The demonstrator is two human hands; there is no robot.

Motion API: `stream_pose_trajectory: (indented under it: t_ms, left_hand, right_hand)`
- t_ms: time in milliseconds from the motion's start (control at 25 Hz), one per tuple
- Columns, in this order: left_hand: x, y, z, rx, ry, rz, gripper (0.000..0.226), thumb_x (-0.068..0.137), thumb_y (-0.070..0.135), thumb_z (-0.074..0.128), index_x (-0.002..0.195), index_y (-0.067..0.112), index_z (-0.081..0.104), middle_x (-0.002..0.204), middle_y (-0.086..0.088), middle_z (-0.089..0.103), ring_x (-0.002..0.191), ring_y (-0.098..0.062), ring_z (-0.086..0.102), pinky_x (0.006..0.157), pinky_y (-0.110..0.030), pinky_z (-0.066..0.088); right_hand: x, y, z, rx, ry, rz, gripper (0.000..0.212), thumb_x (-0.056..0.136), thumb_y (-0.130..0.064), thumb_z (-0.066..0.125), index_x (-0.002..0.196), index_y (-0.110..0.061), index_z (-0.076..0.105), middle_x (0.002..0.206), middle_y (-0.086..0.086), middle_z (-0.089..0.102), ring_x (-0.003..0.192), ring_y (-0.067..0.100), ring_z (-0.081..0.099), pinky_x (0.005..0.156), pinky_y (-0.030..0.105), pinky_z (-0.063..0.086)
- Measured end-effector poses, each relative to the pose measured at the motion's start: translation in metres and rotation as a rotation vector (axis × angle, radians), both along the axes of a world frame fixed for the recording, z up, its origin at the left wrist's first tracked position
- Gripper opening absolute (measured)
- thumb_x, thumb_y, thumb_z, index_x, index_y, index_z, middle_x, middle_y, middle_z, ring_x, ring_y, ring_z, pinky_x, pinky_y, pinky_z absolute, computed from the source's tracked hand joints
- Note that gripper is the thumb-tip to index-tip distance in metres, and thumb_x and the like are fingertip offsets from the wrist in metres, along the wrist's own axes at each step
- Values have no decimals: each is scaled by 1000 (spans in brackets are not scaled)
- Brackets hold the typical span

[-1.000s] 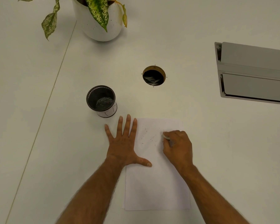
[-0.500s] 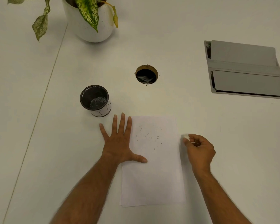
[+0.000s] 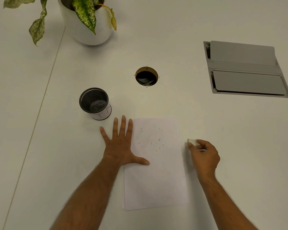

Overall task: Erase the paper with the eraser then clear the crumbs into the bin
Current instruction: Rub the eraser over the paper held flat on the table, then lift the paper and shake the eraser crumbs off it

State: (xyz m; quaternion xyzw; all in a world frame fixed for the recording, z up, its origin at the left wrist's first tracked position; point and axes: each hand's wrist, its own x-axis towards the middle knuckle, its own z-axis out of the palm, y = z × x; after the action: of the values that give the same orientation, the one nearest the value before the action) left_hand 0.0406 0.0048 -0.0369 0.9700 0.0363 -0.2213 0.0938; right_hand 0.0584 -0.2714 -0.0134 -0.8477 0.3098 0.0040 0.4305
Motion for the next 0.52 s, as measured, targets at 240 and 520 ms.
stream_pose_trajectory:
  t_ms: [240,520]
  left_hand:
    - [0,1,-1,-3,-4,-3,165,31,111,37,146,21,-38,156,-6,-42,144,-33,-38,107,-78,-15]
    - [-1,1,-1,4,-3,-4,164,31,111,36,145,21,-40,156,-6,-43,144,-33,-38,107,-78,-14]
  right_hand:
    - [-39,25,12,112,113,104,36,77,-30,81,105,-18,62,99,-3,65,87,15,61,78,27,48]
    - [-21,23,1,271,349,120,47,72,-36,83,108,-18,59,103,-2,65,93,16,63,86,35,52]
